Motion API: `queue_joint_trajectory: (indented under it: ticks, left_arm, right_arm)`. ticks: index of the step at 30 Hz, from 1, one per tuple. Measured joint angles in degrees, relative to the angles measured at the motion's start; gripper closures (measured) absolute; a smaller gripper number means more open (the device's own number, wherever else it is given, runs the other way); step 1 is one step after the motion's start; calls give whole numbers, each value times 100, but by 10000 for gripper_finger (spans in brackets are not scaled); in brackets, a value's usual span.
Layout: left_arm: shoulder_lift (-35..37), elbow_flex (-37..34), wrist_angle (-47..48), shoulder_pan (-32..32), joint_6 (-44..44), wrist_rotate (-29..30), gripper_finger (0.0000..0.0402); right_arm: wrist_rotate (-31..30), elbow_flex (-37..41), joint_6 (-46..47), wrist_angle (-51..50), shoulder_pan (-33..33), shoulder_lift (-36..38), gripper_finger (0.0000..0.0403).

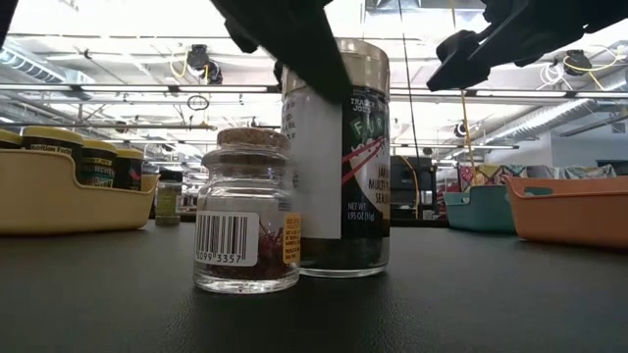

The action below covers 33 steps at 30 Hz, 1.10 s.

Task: Sort spices by type
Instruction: Put the large brown seasoning bottle into the blue bin

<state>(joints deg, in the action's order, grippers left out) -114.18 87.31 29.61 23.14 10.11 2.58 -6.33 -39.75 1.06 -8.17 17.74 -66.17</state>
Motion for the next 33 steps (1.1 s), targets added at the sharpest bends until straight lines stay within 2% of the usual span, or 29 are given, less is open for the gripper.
queue_joint_trajectory:
  ticks: [11, 19, 26, 29, 33]
  left_arm:
    - [5, 0, 28, -70, -37, -100, 59]
    - [14, 2, 75, -88, -55, -104, 123]
    - [42, 3, 137, -181, -54, -217, 124]
    - [173, 81, 535, -265, -100, -161, 124]
    - [566, 298, 821, -512, -283, 118, 124]
  right_arm:
    - [0, 0, 2, -6, 0, 0, 110]
    - [0, 0, 1, -6, 0, 0, 110]
    - [0, 0, 2, -4, 0, 0, 110]
    - [-36, 0, -6, -33, 0, 0, 110]
    - [-437, 0, -133, -325, -2, -2, 110]
